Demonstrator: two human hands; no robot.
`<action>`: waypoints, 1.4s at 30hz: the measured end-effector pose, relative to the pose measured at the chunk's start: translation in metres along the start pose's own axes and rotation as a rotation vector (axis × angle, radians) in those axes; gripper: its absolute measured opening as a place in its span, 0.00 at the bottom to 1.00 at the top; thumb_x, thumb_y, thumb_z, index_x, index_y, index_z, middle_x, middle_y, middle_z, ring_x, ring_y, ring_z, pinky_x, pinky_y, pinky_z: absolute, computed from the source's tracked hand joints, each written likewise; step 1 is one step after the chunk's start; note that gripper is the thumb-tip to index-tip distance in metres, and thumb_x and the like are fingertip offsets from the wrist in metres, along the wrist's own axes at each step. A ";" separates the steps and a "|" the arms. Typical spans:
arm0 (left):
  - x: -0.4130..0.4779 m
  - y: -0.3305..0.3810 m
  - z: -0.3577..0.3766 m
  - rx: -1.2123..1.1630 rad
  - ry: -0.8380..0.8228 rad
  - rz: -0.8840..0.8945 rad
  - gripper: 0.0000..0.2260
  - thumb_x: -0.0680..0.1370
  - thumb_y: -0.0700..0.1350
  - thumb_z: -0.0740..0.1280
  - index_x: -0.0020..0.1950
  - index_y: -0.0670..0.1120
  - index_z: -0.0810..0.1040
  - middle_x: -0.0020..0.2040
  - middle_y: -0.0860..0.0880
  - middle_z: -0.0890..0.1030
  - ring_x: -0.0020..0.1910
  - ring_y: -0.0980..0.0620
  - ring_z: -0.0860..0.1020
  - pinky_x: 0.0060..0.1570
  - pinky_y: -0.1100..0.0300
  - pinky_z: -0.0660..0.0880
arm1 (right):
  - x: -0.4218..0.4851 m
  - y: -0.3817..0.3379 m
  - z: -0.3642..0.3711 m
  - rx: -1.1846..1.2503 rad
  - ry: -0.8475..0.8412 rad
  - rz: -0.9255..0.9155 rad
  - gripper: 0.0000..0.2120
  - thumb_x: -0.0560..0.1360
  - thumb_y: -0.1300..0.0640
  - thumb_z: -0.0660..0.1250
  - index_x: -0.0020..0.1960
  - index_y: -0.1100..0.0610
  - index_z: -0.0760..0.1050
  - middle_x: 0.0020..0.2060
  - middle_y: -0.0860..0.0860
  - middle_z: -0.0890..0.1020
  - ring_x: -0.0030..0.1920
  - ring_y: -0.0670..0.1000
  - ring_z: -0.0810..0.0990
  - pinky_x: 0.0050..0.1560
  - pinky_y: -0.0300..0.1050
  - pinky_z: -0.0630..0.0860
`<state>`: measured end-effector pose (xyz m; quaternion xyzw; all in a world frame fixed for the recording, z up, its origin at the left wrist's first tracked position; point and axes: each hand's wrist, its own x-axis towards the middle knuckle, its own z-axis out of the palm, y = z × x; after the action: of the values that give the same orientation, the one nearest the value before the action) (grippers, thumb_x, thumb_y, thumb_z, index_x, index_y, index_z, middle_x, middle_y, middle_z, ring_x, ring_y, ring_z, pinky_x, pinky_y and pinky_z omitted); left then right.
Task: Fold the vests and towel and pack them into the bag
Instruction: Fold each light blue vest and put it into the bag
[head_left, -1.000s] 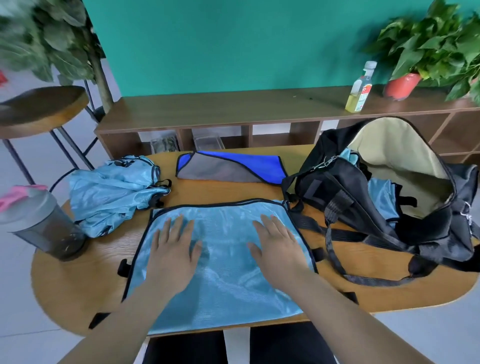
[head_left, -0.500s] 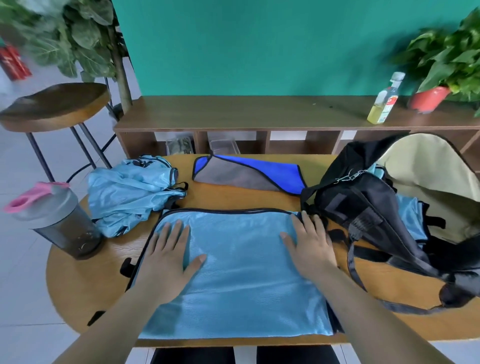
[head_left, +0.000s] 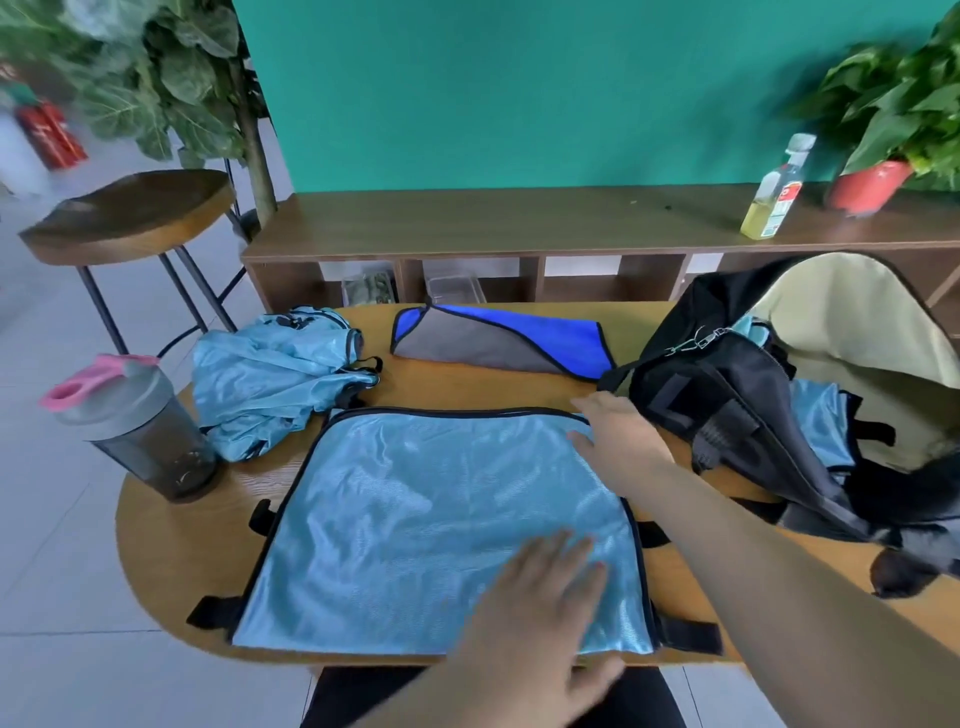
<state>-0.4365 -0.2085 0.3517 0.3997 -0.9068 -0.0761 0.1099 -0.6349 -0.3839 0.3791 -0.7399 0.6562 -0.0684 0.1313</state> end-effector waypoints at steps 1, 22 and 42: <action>0.006 0.016 0.009 0.033 -0.080 -0.008 0.39 0.81 0.67 0.59 0.84 0.48 0.51 0.86 0.45 0.48 0.85 0.41 0.45 0.79 0.39 0.46 | 0.004 -0.002 -0.001 -0.046 -0.055 0.007 0.28 0.87 0.46 0.58 0.84 0.52 0.58 0.80 0.49 0.63 0.79 0.54 0.60 0.73 0.55 0.71; -0.005 0.064 0.028 -0.566 0.352 -0.248 0.18 0.84 0.53 0.60 0.74 0.59 0.74 0.75 0.62 0.74 0.75 0.58 0.72 0.70 0.53 0.75 | -0.015 0.009 -0.053 0.329 0.024 0.295 0.14 0.76 0.57 0.69 0.46 0.69 0.73 0.37 0.56 0.73 0.37 0.54 0.70 0.40 0.48 0.66; -0.096 -0.026 -0.078 -1.717 1.239 -1.379 0.24 0.79 0.64 0.68 0.72 0.54 0.77 0.67 0.58 0.78 0.67 0.49 0.78 0.71 0.49 0.70 | 0.047 -0.221 -0.022 0.927 -0.116 0.228 0.06 0.80 0.55 0.69 0.51 0.58 0.76 0.42 0.54 0.80 0.38 0.54 0.88 0.48 0.53 0.87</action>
<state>-0.3347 -0.1591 0.4079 0.5571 0.0340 -0.4806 0.6764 -0.4243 -0.4098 0.4595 -0.5295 0.6252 -0.2973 0.4903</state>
